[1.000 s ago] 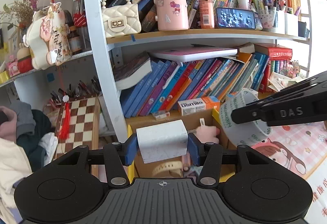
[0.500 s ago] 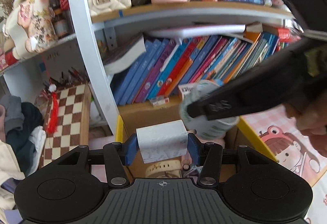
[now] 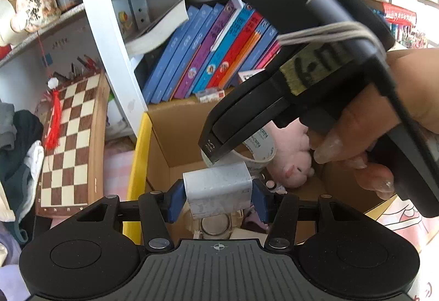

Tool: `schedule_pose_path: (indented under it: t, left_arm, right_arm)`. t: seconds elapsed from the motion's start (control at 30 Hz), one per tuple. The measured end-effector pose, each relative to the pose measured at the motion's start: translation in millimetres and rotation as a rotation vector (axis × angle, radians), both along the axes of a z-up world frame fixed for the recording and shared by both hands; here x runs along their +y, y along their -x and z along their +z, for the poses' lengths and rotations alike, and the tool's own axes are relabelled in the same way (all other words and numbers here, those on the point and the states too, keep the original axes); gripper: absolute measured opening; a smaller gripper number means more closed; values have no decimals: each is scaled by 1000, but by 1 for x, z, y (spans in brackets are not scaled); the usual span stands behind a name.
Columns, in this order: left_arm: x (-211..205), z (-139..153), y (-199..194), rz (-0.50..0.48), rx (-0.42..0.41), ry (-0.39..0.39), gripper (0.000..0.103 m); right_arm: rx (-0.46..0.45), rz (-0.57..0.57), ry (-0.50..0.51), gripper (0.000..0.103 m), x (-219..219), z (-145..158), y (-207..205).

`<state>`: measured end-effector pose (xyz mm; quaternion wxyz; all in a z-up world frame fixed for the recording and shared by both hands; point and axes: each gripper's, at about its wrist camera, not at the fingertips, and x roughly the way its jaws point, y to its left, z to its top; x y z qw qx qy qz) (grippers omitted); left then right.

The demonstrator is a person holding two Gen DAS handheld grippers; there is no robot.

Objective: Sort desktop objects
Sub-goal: 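Lower the tape into the box and open the right gripper while the left gripper lowers the plug, then open the left gripper to drop the white plug into the box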

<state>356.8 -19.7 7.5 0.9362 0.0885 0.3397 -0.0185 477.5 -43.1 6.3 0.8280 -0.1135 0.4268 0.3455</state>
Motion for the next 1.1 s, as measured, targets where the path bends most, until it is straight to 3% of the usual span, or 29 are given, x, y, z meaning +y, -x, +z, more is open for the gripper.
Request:
schedule_pose_path:
  t: [0.53,0.6,0.67,0.7,0.73,0.8,0.87,1.1]
  left_arm:
    - [-6,-15,-11,-2,42,-11,51]
    - [-7,-15,-12,-9,48,-19,52]
    - [-8,-16,-12,-15,52,-28,56]
    - [-8,-16,-11,-20,51,-36,59]
    - [-9,-16,-10,-21,50,-45,68]
    - [-11,-15,-6,-28,42,-56,73]
    - [-13,-12,-2,-38,33,-59,82]
    - [-17,1,11,-59,-14,-58,88]
  right_arm:
    - [53,6,23,10,14,-26,-22]
    - [52,2,15,18,13,-25,-22]
    - [52,0,4,42,10,-22,-21]
    - [50,0,-3,46,9,-20,-20]
    - [49,1,-9,47,7,-18,-19]
    - [48,1,-21,50,4,-14,-16]
    - [50,2,-30,62,1,-10,-13]
    - [37,-10,-39,63,-8,5,3]
